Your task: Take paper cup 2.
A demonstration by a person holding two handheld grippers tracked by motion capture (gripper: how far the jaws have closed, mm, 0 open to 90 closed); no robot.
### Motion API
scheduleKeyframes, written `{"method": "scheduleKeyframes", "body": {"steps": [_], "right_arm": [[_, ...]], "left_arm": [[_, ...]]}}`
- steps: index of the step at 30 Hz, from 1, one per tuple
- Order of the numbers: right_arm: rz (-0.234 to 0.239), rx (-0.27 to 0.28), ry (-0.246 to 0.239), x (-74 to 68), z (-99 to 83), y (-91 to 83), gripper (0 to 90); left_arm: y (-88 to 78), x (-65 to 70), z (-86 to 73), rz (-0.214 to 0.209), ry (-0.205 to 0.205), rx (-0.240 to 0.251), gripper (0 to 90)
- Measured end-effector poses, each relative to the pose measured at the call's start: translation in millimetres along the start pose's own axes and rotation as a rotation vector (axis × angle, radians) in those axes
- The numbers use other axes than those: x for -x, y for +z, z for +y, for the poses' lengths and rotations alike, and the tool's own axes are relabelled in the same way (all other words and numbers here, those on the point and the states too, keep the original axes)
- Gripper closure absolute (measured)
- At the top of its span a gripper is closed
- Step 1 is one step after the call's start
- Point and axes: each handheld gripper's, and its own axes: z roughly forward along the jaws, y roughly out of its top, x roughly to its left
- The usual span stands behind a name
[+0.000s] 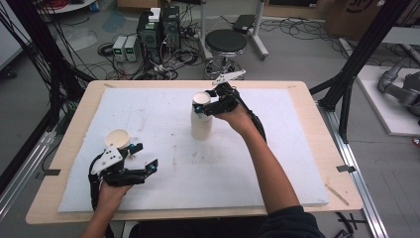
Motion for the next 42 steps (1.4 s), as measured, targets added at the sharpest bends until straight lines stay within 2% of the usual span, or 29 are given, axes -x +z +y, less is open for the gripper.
{"method": "scheduleKeyframes", "body": {"steps": [2, 8, 23, 29, 37, 42], "right_arm": [[0.009, 0.000, -0.002, 0.6, -0.1, 0.5, 26.9], [0.011, 0.018, -0.018, 0.1, 1.2, -0.7, 33.5], [0.005, 0.042, -0.018, -0.1, 5.5, -6.0, 34.2], [0.003, 0.065, -0.011, -1.1, 11.7, -14.6, 34.4], [-0.009, 0.091, -0.037, -6.8, 27.4, -29.5, 34.9], [-0.011, 0.132, -0.036, -7.5, 31.9, -43.5, 35.0]], "left_arm": [[0.2, 0.0, -0.2, 0.000, -0.003, 0.001, 15.5], [0.8, 0.1, -0.6, 0.000, -0.003, 0.001, 15.5], [1.4, 0.0, -1.0, -0.004, 0.000, -0.009, 15.5], [0.8, 0.1, -0.9, -0.007, -0.001, -0.012, 15.5], [0.7, 0.3, -0.9, -0.007, -0.003, -0.008, 15.5], [0.4, 0.3, -1.0, -0.005, -0.002, -0.006, 15.5]]}}
